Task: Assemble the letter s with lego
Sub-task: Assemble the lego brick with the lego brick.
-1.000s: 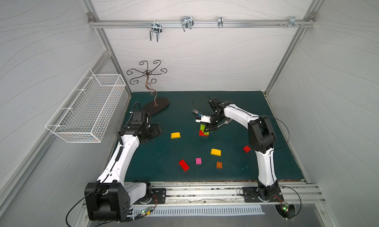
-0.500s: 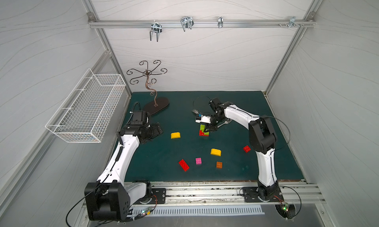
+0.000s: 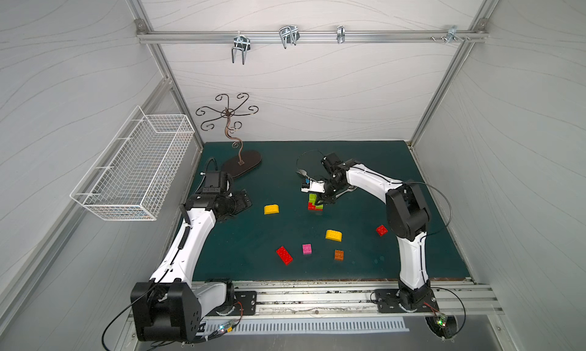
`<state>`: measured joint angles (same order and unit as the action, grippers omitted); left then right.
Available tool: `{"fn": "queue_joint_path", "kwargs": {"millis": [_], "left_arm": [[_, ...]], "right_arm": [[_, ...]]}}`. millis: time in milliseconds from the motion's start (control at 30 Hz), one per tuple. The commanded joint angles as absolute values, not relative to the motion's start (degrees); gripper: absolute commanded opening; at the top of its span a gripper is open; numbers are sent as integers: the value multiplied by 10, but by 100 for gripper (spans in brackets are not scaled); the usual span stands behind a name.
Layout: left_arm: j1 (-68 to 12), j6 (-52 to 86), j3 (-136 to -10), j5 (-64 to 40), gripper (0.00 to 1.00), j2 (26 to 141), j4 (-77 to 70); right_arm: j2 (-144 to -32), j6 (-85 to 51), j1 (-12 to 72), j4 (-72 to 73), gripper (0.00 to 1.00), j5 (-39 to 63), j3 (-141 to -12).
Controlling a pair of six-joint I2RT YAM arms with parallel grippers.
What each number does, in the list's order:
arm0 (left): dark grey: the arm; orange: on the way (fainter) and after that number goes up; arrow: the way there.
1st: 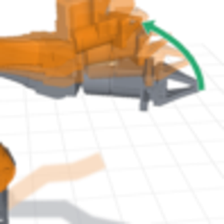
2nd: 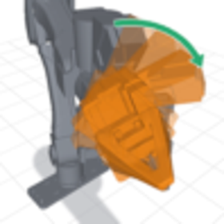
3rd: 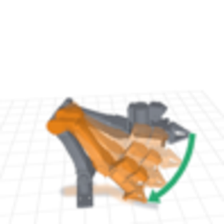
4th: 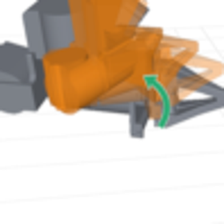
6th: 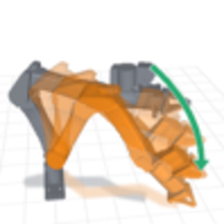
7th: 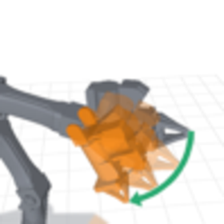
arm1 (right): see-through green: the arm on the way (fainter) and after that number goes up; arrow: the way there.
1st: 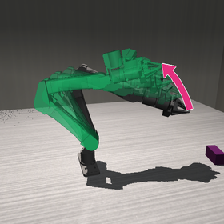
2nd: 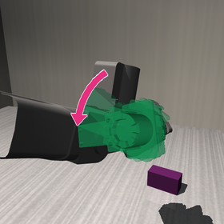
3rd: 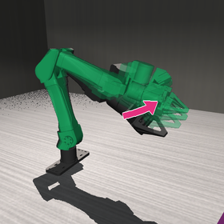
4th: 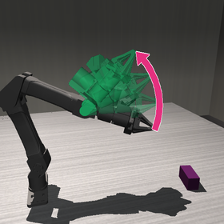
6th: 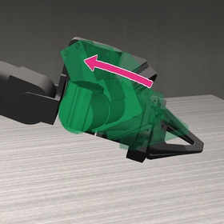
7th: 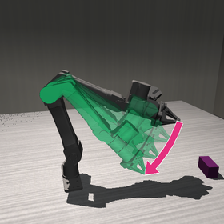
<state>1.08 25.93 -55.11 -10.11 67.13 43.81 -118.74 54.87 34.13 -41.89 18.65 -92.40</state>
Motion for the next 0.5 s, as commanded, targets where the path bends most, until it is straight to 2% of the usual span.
{"fn": "queue_joint_path", "kwargs": {"millis": [0, 467], "left_arm": [[14, 259, -551, -103, 88, 668, 426], [14, 259, -552, -102, 88, 668, 427]], "right_arm": [[-1215, 549, 349, -457, 9, 146, -885], [-1216, 547, 345, -435, 8, 121, -898]]}}
